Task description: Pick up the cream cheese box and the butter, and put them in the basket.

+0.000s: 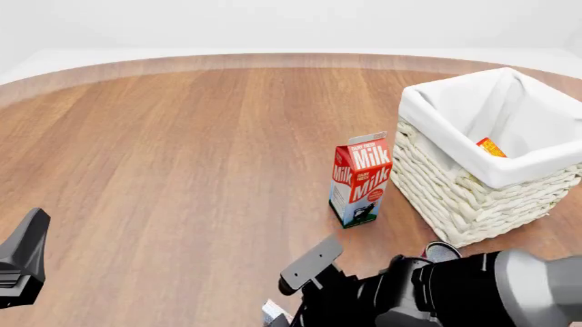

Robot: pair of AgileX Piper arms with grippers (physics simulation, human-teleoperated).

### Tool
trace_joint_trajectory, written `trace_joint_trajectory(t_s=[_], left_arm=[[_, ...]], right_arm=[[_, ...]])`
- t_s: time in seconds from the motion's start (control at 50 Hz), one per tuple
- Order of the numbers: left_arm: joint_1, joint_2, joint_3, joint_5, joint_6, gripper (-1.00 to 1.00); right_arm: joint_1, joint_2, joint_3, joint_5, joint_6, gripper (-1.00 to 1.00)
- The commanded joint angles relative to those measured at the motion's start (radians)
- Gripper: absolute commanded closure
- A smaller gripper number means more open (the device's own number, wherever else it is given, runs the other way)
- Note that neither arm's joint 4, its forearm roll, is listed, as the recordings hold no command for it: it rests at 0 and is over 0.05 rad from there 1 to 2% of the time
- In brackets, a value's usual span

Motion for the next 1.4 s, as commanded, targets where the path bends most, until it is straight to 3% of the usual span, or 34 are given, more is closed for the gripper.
trace_joint_trajectory(t_s=[0.02,0.34,0.44,0.46,0.8,1.4], left_arm=[[0.000,0.000,0.000,0.000,0.000,-1.00],[0.000,0.000,0.000,0.000,0.000,-1.00],[0.000,0.000,0.000,0.000,0.000,-1.00],[0.000,0.000,0.000,0.000,0.000,-1.00],[0.000,0.000,0.000,0.000,0.000,-1.00],[0.000,0.000,0.000,0.000,0.000,-1.00]], right_arm=[[0.028,0.066,0.004,-0.048,0.031,-1.00],[0.041,0.113,0.016,-0.086,0.052,-1.00],[0.009,0.090,0.028,-0.084,0.023,-1.00],[-0.004,0.079,0.033,-0.081,0.013,1.00],[-0.057,-0.136,-0.034,0.066,-0.089,1.00],[-0.137,-0.436,-0.203,0.291,-0.158,1.00]])
